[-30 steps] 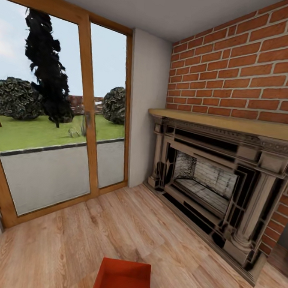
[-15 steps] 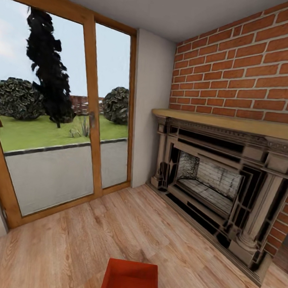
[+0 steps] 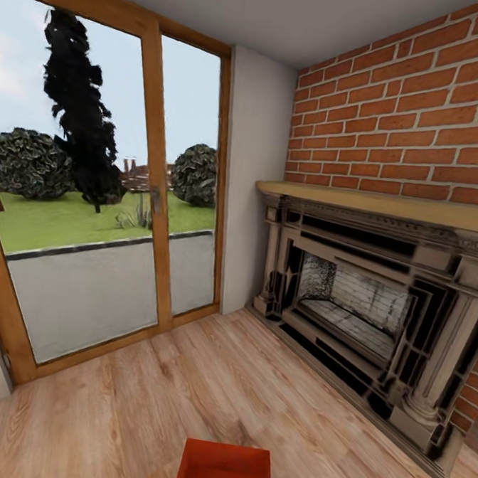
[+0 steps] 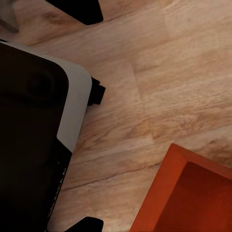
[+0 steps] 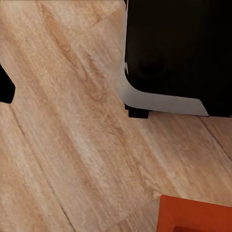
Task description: Move the two storage containers from the living room to the garage. In the garage, place one container on the floor and stack the other container on top of it (either order is fine).
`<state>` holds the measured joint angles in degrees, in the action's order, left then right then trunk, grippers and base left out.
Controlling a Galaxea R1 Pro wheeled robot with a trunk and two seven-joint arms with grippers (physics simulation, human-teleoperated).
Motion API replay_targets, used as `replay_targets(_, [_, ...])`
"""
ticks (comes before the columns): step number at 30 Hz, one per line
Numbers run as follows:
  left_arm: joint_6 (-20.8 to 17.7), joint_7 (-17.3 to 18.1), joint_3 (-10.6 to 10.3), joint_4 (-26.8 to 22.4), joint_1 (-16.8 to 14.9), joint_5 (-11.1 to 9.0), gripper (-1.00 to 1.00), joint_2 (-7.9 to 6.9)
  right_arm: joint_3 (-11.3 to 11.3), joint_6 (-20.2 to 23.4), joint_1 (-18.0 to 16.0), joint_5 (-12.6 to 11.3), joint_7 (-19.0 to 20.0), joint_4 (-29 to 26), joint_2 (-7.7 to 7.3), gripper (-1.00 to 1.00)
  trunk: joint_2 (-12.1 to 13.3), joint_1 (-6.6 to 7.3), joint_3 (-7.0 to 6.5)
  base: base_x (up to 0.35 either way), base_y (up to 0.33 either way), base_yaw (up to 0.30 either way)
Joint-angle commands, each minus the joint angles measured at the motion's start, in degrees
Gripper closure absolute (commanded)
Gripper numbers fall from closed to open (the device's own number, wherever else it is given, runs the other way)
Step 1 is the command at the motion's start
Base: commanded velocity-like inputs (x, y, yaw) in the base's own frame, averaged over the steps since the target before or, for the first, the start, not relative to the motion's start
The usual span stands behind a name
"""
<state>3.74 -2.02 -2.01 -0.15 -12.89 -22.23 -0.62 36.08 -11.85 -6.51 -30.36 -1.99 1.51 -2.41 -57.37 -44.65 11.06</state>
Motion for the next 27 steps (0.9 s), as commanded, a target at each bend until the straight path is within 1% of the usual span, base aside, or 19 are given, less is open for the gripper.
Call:
replay_targets(1, [0.13,-0.1,-0.22,0.0,-0.03,-0.28,-1.0,0.0,0.49,-0.27,-0.07,-0.41,-0.04,0.16,0.04,-1.0,-0.05,-0.03,0.08,0.15,0.132,0.0])
replay_targets(16, [0.13,-0.1,-0.2,-0.01,-0.03,-0.32,-1.0,0.0,0.29,-0.27,-0.04,-0.54,-0.04,0.16,0.04,-1.0,-0.05,-0.03,0.08,0.026,0.023,-0.005])
replay_targets(20, [0.13,-0.12,-0.21,0.02,-0.03,-0.34,-1.0,0.0,0.15,-0.27,-0.04,-0.68,-0.04,0.16,0.04,-1.0,-0.05,-0.03,0.08,0.001,0.001,-0.13])
replay_targets(27, [0.14,-0.12,-0.21,0.04,-0.03,-0.35,-1.0,0.0,0.11,-0.27,-0.06,-0.75,-0.04,0.16,0.04,-1.0,-0.05,-0.03,0.08,0.0,0.0,-0.212])
